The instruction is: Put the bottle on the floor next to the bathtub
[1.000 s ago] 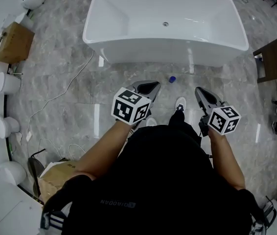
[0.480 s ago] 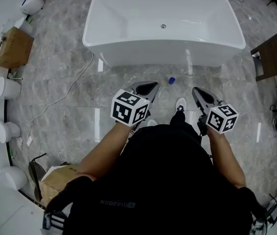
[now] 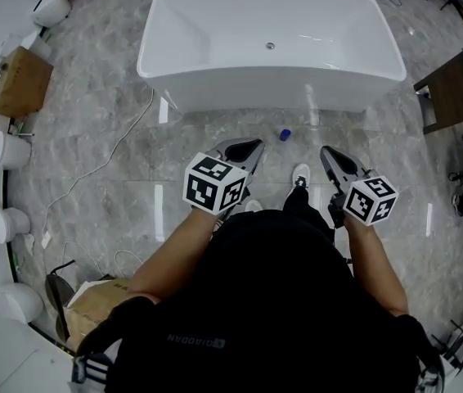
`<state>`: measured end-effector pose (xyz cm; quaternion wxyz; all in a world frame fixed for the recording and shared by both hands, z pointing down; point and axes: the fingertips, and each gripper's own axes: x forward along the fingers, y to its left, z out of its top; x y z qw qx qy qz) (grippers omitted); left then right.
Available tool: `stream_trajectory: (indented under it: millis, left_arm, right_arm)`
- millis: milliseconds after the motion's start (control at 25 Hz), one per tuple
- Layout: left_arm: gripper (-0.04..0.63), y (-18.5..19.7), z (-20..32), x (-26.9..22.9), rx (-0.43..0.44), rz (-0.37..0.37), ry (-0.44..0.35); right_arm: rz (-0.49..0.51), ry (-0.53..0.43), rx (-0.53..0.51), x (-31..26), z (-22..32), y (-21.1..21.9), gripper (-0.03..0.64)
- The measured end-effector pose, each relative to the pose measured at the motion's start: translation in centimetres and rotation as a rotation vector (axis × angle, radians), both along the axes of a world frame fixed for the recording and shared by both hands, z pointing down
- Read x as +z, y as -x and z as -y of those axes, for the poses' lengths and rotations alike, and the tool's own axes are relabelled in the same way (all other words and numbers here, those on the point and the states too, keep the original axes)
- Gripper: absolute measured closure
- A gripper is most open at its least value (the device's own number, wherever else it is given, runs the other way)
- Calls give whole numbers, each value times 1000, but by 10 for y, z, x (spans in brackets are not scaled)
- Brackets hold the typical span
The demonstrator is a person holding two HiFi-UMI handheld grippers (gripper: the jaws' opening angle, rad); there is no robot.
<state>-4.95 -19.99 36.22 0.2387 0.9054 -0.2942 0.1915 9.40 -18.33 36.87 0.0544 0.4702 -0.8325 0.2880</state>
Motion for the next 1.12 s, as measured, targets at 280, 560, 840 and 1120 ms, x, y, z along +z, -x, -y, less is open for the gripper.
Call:
stream_trajectory:
  millis: [280,560,840,1120]
  left_arm:
    - [578,6,-18,8,48,7,16]
    - [578,-1,-24,2,24,-15,1]
    - [578,-3,-35,-6,-5,-25,-18]
    - [578,-33,-66,-12,-39,-43,-31]
  right_arm:
    - [23,9,59,1,-19,2,578]
    - [1,-11,30,-9,-19,-4,578]
    - [-10,-58,-6,-29,-25,-4,578]
    - [-10,-67,-30,-31,-62,-33,578]
